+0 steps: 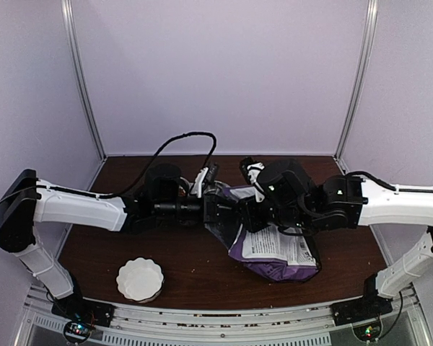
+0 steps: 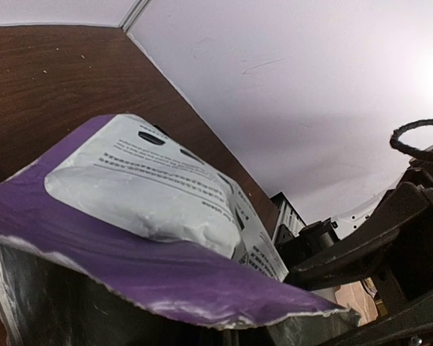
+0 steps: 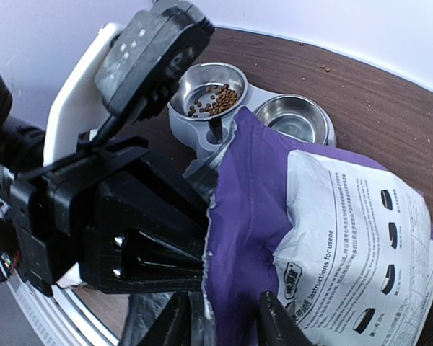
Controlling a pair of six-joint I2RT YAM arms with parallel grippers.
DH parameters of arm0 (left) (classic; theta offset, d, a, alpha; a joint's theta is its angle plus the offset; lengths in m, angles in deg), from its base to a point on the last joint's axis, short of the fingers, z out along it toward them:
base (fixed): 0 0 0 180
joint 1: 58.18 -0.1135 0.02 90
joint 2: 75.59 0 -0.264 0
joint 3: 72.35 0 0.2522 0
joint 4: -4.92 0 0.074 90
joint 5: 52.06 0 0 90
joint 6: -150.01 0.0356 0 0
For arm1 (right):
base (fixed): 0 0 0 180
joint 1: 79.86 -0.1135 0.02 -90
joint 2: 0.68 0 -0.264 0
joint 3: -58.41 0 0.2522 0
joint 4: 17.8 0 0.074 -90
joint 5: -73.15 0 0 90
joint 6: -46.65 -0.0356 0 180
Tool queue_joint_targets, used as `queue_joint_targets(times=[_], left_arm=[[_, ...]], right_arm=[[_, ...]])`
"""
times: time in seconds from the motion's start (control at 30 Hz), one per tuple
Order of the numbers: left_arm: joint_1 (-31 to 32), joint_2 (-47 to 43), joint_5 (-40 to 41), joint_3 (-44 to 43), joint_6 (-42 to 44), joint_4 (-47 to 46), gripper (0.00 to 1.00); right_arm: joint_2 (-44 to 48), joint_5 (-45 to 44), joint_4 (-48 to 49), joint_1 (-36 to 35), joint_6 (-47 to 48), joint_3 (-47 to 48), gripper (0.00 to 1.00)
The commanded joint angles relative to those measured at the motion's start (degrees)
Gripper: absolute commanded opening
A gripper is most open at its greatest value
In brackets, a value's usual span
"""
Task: Serve the pet food
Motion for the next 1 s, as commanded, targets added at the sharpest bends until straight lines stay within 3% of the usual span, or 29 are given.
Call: queue_joint_targets(times=[0.0, 0.2, 0.7, 0.97], left_arm=[[0.35, -4.04, -0.86, -2.34, 1.05, -7.02, 0.00], [0.26, -5.47, -0.08, -0.85, 0.46, -7.23, 0.00], [-1.82, -9.55, -0.76, 6.86, -5.43, -14.94, 0.00], [-2.11, -8.87, -2.08, 5.97, -8.32, -16.17, 0.00]], right_arm=[[-1.55, -7.23, -6.55, -0.25, -1.39, 2.90, 0.25], [-0.06, -13.64, -11.59, 1.32, -2.95, 3.75, 0.00], [10.94, -13.09, -8.88, 8.57, -5.16, -4.76, 0.00], [11.81, -11.57, -7.83, 9.27, -5.70, -5.42, 0.00]])
